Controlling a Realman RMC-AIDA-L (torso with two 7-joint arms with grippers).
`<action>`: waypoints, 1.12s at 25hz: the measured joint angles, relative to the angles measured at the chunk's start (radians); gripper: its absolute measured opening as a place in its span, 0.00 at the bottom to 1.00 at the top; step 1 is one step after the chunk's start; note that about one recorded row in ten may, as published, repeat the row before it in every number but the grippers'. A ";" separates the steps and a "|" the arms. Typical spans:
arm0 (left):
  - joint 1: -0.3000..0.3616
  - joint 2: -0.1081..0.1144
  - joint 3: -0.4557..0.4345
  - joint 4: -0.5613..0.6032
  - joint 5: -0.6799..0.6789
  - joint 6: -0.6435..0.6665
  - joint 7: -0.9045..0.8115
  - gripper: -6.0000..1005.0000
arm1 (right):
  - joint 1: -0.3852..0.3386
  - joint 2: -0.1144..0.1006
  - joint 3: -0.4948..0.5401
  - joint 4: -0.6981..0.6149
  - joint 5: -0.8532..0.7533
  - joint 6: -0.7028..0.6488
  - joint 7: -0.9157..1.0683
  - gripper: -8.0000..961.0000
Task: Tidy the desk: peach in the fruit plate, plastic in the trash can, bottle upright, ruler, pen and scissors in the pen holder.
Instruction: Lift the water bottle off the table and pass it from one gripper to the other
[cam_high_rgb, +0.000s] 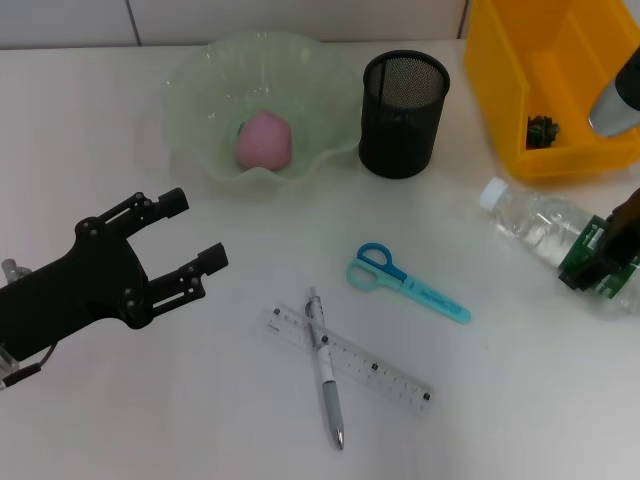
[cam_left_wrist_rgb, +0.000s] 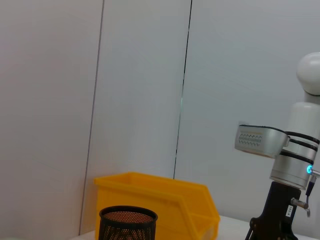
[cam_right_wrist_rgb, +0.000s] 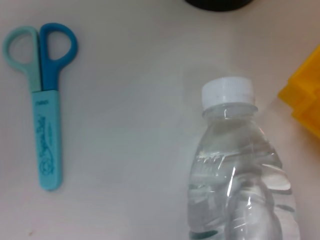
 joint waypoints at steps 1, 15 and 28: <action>0.000 0.000 -0.001 0.000 0.000 0.001 0.000 0.79 | 0.000 0.000 0.000 0.000 0.000 0.000 0.000 0.80; 0.007 -0.008 -0.026 0.002 -0.008 0.030 -0.018 0.79 | -0.149 -0.007 0.030 -0.161 0.329 -0.020 -0.086 0.80; -0.176 -0.021 -0.071 -0.264 -0.208 0.177 -0.237 0.79 | -0.295 -0.004 0.258 0.003 0.925 -0.214 -0.535 0.80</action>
